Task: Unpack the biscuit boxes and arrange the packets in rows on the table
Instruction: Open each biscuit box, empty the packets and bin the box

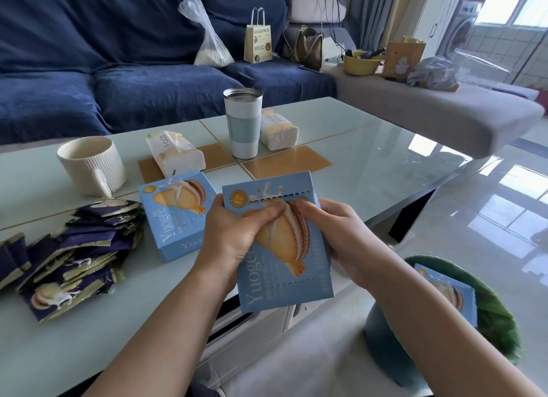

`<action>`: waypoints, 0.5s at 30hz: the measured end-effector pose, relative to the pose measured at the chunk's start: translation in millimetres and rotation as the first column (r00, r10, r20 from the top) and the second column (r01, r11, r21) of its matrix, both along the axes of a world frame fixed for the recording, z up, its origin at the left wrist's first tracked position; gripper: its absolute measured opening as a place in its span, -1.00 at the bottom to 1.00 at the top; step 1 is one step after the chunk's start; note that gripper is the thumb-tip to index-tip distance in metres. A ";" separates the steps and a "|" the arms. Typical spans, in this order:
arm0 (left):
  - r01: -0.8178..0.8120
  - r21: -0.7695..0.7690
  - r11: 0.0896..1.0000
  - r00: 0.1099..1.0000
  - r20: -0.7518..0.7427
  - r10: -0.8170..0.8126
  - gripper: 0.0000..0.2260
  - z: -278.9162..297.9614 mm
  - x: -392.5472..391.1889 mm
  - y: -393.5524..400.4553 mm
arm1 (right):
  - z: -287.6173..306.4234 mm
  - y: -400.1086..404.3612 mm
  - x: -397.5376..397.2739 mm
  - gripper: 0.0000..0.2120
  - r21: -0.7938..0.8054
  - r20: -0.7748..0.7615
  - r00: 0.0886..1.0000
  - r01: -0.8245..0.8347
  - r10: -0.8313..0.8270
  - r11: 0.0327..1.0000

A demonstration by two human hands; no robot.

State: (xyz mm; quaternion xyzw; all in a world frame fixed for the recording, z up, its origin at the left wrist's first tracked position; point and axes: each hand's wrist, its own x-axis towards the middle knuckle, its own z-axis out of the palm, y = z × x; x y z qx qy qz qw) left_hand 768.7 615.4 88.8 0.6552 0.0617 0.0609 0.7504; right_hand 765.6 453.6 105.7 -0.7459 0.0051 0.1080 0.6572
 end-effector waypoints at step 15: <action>0.118 -0.119 0.986 0.973 -0.184 -0.139 -0.33 5.9 -3.5 4.1 | 9.1 -25.3 8.9 -0.70 0.343 -0.111 0.993 0.015 0.025 0.939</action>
